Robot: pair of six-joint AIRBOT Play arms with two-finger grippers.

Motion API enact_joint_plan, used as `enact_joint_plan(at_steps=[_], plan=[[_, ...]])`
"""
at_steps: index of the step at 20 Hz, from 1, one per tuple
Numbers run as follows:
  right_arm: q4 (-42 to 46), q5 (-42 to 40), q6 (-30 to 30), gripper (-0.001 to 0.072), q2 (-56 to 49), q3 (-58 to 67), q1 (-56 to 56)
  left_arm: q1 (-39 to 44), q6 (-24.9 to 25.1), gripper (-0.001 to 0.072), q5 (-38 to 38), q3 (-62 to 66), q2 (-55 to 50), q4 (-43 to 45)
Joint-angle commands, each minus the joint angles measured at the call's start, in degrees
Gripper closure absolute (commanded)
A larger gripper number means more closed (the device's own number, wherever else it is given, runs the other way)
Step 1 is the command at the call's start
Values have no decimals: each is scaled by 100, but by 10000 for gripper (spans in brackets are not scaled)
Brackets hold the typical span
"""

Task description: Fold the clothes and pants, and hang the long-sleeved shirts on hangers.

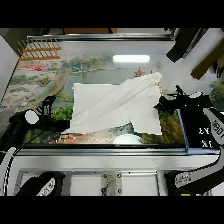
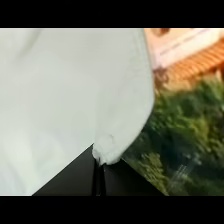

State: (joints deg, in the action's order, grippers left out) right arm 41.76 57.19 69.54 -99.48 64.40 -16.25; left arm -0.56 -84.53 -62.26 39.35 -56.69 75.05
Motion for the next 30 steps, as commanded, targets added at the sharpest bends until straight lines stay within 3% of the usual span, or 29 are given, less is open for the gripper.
enact_joint_plan(at_steps=[1,4,7,13,19,25,30], plan=[[144,48,-275,701,175,33,59,-96,-31,702,79,11,4,-2],[643,330,-271,701,826,487,50,-647,-107,702,-7,575,9,-20],[817,636,-144,702,1731,1519,52,-1239,-90,702,-245,2068,164,-433],[815,258,-31,702,3926,3324,61,-1574,-98,702,208,5003,1196,-909],[1078,-214,234,702,5755,3351,61,-1574,-153,702,579,5611,2463,-905],[1978,219,1360,702,6240,3351,61,-1574,-570,702,420,5606,2704,-859],[2006,1495,1735,703,5335,3314,63,-1574,-855,702,-938,5403,1478,-863]])
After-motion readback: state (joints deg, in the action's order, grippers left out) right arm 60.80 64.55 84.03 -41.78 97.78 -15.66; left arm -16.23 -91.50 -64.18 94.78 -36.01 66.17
